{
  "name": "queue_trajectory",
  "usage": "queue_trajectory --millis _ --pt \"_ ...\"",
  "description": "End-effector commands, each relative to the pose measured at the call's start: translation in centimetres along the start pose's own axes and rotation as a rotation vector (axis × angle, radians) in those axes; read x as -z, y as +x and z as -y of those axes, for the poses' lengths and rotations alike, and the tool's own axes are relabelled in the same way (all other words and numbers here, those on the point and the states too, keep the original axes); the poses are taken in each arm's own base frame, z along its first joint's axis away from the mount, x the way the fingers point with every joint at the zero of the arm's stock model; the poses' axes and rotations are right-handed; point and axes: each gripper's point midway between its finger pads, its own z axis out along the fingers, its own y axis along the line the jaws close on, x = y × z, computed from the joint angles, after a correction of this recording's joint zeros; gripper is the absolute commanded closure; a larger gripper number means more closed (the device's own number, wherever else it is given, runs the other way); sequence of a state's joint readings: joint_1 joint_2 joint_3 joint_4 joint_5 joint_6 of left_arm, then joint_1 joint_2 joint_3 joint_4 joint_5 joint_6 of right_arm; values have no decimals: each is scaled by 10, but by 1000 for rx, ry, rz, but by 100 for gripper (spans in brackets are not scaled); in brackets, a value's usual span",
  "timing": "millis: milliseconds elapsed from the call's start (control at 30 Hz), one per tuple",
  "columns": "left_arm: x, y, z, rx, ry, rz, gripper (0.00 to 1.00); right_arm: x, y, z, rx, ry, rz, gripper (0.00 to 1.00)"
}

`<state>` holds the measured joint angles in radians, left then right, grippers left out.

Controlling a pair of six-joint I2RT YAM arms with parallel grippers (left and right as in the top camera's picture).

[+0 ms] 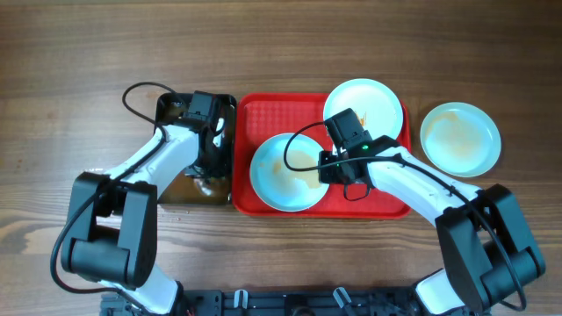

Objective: Clean dirty plates on tray and stack at the side
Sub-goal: 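Return sponge to the black water tray with left gripper, then lift plate with right gripper and stack it on the plate at right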

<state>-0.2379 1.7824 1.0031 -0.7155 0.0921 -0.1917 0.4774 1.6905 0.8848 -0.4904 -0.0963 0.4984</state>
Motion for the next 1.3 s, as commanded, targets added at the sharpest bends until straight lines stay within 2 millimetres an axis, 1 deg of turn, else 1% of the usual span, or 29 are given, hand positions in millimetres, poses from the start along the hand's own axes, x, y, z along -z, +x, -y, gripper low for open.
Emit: queue_trajectory --millis 0,67,100,133,167,200,233,267,300,333,400,433,500,533,600,667,733,767,800,900,933,1000,1033,1100,1267 --pt "-18 21 -2 7 9 -86 96 -5 7 7 12 31 -23 96" --pt "-17 20 -5 6 -10 -78 96 -5 7 7 17 30 -21 96" --pt "-15 19 -5 6 -7 -72 94 -5 6 6 25 28 -16 96" --pt "-13 18 -4 6 -5 -65 79 -5 4 5 28 24 -10 96" --pt "-11 17 -4 5 -4 -57 70 -4 2 4 33 19 0 95" --pt "-10 16 -3 4 -2 -52 56 -2 -3 2 59 11 17 96" --pt "-9 16 -3 4 -2 -51 46 5 -9 -2 77 2 42 96" --pt "-9 16 -4 4 -2 -52 38 13 -15 -6 94 -10 69 96" --pt "-10 17 -3 4 -2 -54 30 26 -24 -12 127 -29 114 96" --pt "-10 16 -3 4 -2 -53 28 39 -32 -15 162 -34 160 96" --pt "-10 16 -3 4 -2 -51 26 58 -40 -17 210 -27 224 96" --pt "-10 16 -3 4 -1 -50 26 69 -44 -14 225 -8 260 96" --pt "-10 16 -3 4 -1 -50 23 92 -51 -1 255 76 332 96" --pt "-10 16 -3 4 -1 -49 23 98 -53 4 263 107 352 96" --pt "-10 15 -3 3 0 -46 23 112 -60 20 284 215 402 96" --pt "-10 14 -3 3 1 -43 23 120 -63 25 293 266 431 96" --pt "-10 14 -3 3 1 -43 23 130 -65 26 329 331 474 96" --pt "-10 14 -3 3 1 -41 22 141 -68 24 387 417 519 96" --pt "-10 13 -2 2 2 -38 22 148 -69 21 444 476 547 96" --pt "-10 10 -2 1 5 -28 21 163 -72 11 587 606 597 96" --pt "-10 9 -1 1 6 -25 21 168 -73 6 633 644 617 96" --pt "-10 9 -1 1 6 -24 21 175 -75 -13 808 705 637 96" --pt "-10 9 -1 1 6 -24 21 177 -76 -20 849 713 647 96" --pt "-10 9 -1 1 6 -24 21 186 -79 -32 892 739 695 96" --pt "-10 9 -1 1 6 -24 21 190 -82 -38 890 740 725 96"
